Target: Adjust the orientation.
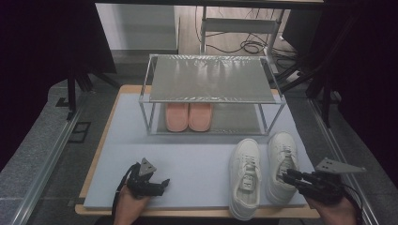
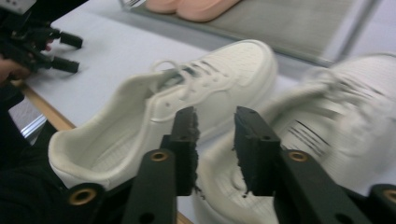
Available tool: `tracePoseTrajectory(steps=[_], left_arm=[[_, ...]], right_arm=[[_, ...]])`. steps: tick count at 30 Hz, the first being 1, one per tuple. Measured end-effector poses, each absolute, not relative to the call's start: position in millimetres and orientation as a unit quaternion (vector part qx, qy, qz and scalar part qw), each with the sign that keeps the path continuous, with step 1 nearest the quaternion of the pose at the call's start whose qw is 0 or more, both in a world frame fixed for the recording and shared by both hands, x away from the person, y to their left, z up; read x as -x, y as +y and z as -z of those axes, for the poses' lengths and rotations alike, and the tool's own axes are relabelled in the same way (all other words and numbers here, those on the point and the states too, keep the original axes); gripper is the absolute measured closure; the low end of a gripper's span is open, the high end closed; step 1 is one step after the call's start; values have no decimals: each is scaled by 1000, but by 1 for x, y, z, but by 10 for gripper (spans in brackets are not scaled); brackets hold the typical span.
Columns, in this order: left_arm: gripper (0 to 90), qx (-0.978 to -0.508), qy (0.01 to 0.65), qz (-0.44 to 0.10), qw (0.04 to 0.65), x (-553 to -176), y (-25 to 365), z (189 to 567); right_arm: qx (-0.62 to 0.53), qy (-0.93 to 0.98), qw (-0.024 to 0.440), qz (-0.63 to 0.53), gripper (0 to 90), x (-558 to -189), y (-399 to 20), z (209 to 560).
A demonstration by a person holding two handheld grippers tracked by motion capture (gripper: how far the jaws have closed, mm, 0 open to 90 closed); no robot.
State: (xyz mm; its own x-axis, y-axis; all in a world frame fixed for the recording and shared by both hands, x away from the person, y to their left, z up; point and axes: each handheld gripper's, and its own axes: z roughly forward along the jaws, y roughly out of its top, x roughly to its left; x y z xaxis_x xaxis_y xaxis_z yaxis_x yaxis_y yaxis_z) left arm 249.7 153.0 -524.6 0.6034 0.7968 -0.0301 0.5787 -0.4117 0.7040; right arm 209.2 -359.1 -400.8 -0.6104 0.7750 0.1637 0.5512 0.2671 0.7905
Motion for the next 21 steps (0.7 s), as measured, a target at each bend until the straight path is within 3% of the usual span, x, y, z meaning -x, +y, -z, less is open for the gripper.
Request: tracePoseTrajectory(steps=[9,21], left_arm=[[137,-826,416,-157,346,-250,153,525],[137,-825,417,-158,348,-249,153,525]], right_arm=[[-421,805,131,-398,882,-229,-320,411],[-437,816,123,-358,900,-234,-302,427]])
